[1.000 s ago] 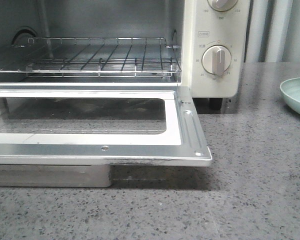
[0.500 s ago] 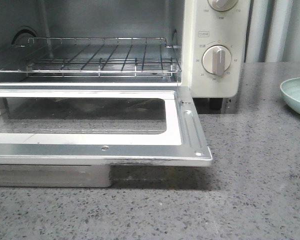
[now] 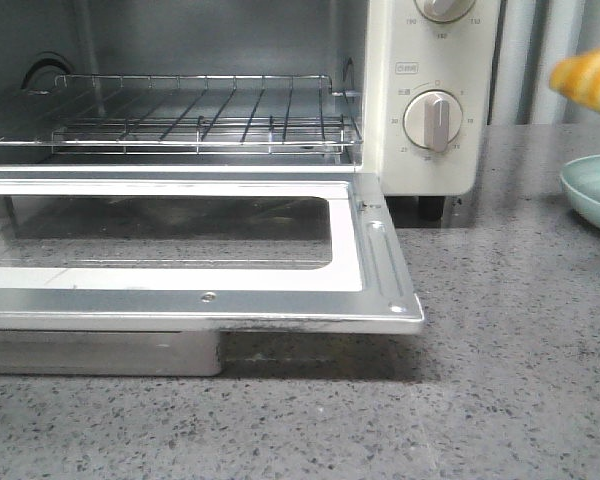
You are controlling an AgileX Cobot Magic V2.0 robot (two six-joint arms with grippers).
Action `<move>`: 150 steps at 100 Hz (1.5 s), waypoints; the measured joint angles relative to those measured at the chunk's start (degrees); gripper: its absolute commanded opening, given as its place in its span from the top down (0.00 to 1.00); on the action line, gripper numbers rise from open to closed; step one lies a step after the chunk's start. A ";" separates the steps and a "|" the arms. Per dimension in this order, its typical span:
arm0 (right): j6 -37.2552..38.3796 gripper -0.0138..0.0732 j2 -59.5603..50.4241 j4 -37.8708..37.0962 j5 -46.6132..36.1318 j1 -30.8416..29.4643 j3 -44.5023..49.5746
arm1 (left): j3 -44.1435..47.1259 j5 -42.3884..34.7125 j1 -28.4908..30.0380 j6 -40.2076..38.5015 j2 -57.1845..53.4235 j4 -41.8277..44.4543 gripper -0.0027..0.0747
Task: Put bread in oven
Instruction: 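Grasp the striped bread roll with the right gripper and lift it, then carry the bread roll into the oven and lower it onto the rack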
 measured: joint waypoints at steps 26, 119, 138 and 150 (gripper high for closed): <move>-0.43 0.92 -5.10 0.00 0.66 10.62 0.00 | 0.00 -0.11 10.43 0.00 1.28 0.83 0.99; -0.69 0.92 9.95 -17.59 1.00 43.45 -14.24 | 0.00 -1.52 12.52 0.00 1.39 1.05 0.99; -0.93 0.92 15.45 -21.83 -1.93 43.45 -17.07 | 0.00 -1.64 12.52 0.00 1.39 1.05 0.99; -1.03 0.92 17.50 -23.63 -5.61 43.45 -17.59 | 0.00 -1.67 12.52 0.00 1.39 1.05 0.99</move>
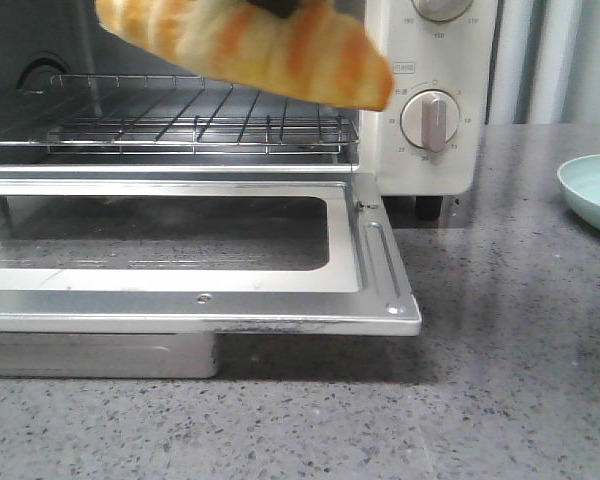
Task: Put bread in oven
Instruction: 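Carry the bread roll into the oven and lower it onto the rack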
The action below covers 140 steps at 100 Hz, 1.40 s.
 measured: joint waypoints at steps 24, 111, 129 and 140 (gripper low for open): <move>0.00 0.92 2.09 -3.69 -6.23 0.00 0.00 | 0.00 0.00 0.00 0.00 0.00 -0.10 0.99; -0.12 0.40 7.59 -11.25 -9.87 -3.08 0.00 | 0.00 0.00 0.00 0.00 0.00 -0.19 0.99; -0.12 0.37 7.59 -11.67 -11.48 -3.08 -0.21 | 0.00 0.00 0.00 0.00 0.00 -0.19 0.99; -0.12 0.37 7.59 -11.67 -12.14 -2.97 -0.21 | 0.00 0.87 0.00 0.00 0.00 -0.19 0.99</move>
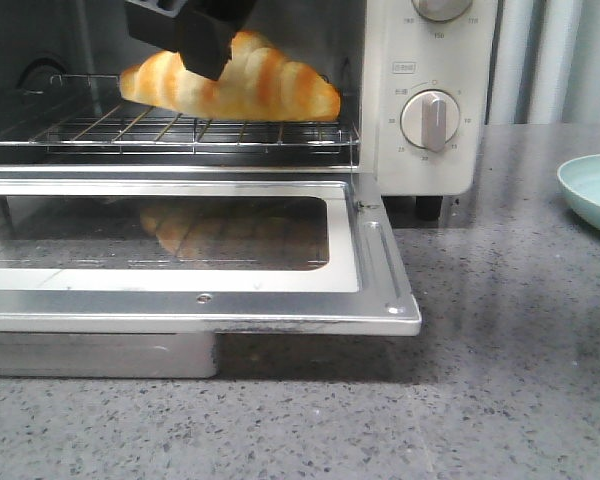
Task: Put bread in oven
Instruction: 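Carry the bread roll into the oven and lower it onto the rack, then open the right gripper and withdraw it out of the oven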
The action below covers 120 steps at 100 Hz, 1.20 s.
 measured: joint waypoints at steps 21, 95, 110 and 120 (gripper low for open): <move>0.00 0.37 0.00 -0.04 0.00 1.83 0.00 | 0.00 0.73 0.00 0.00 -0.40 0.93 0.99; 2.30 0.90 -1.48 -0.04 8.73 14.09 0.00 | 8.41 3.93 4.00 0.00 -11.61 2.55 0.99; 2.97 0.93 -4.22 -0.04 9.94 14.24 0.00 | 11.41 3.93 9.82 -0.22 -13.76 2.55 0.99; 3.06 0.93 -5.65 -0.04 11.28 14.24 0.00 | 13.52 3.81 14.06 -1.14 -14.81 2.10 0.99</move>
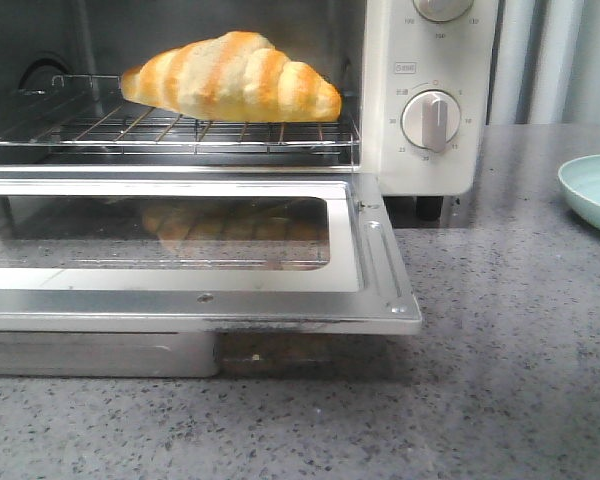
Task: Put bread in oven
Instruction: 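Open the right gripper and withdraw it out of the oven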
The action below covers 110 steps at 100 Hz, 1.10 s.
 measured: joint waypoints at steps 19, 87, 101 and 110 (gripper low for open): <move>0.04 0.93 -2.41 -0.25 4.59 0.00 0.00 | 3.63 -2.35 5.01 -0.38 -0.84 -0.39 0.99; 2.36 0.93 -21.86 -10.62 6.97 -6.58 1.25 | 20.45 -19.47 5.72 -0.37 -0.89 -0.46 0.99; 5.90 0.93 -28.30 -14.94 7.02 -8.20 5.90 | 20.45 -19.47 5.72 -0.37 -0.89 -0.46 0.99; 8.38 0.93 -32.92 -16.13 7.36 -8.45 9.72 | 20.45 -19.47 5.72 -0.37 -0.89 -0.46 0.99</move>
